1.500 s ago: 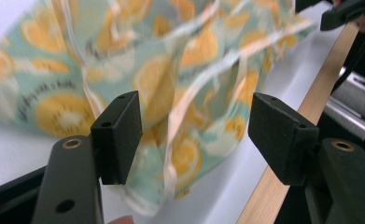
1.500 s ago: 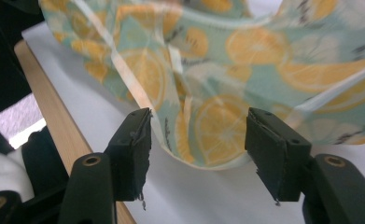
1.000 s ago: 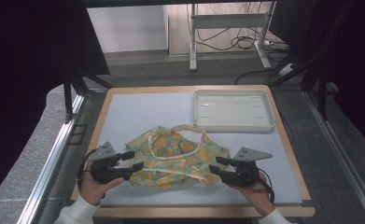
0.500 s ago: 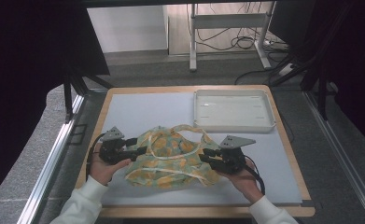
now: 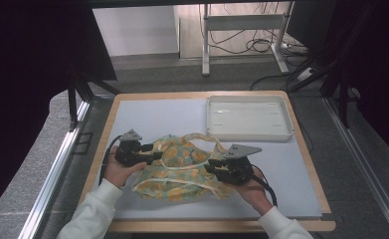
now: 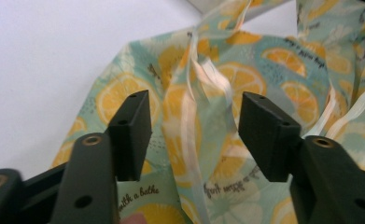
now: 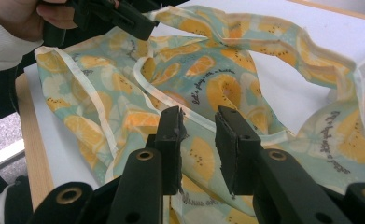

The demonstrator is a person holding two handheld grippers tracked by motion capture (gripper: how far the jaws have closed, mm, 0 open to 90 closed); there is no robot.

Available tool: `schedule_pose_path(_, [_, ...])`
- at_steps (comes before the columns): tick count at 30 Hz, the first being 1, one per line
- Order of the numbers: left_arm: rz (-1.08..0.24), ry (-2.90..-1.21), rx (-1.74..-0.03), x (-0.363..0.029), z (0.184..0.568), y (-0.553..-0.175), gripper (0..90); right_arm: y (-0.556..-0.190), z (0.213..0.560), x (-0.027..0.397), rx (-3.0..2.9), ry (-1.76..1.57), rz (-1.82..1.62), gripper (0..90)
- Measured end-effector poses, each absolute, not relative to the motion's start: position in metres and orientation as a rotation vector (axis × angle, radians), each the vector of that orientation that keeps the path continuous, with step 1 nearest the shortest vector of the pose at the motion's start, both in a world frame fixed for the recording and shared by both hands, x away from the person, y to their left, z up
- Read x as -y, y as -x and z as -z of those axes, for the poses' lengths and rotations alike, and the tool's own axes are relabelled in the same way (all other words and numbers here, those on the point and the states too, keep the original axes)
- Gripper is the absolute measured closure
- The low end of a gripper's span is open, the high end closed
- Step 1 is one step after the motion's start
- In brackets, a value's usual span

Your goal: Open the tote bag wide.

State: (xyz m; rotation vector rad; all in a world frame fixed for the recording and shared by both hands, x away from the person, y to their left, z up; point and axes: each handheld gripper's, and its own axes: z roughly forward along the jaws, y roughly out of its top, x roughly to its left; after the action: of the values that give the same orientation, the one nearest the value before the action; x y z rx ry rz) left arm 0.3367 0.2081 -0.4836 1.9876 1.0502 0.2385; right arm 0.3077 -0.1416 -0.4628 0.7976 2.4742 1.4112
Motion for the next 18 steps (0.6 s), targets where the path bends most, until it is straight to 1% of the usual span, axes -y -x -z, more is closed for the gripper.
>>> schedule_pose_path(1, [-0.234, -1.998, -1.048, -0.2077, 0.4850, -0.3370, 47.5, -0.3077, 0.4631, 0.1417, -2.474, -0.801, -1.414, 70.1])
schedule_pose_path(3, [-0.233, -2.013, -1.043, -0.2064, 0.4867, -0.3369, 54.7, -0.3073, 0.4635, 0.1421, -2.472, -0.805, -1.411, 69.7])
schedule_pose_path(6, [-0.251, -2.039, -1.032, -0.2042, 0.4885, -0.3358, 69.9, -0.3068, 0.4640, 0.1418, -2.473, -0.804, -1.410, 69.1])
schedule_pose_path(8, [-0.257, -2.054, -1.023, -0.2031, 0.4890, -0.3350, 78.2, -0.3066, 0.4641, 0.1418, -2.473, -0.804, -1.410, 68.7])
schedule_pose_path(10, [-0.257, -2.057, -1.016, -0.2027, 0.4888, -0.3343, 83.3, -0.3066, 0.4642, 0.1421, -2.473, -0.804, -1.410, 68.5])
schedule_pose_path(13, [-0.260, -2.048, -1.011, -0.2033, 0.4875, -0.3331, 87.8, -0.3067, 0.4643, 0.1431, -2.472, -0.807, -1.411, 68.3])
schedule_pose_path(18, [-0.277, -2.020, -1.002, -0.2045, 0.4841, -0.3304, 89.5, -0.3067, 0.4639, 0.1457, -2.467, -0.813, -1.413, 67.9])
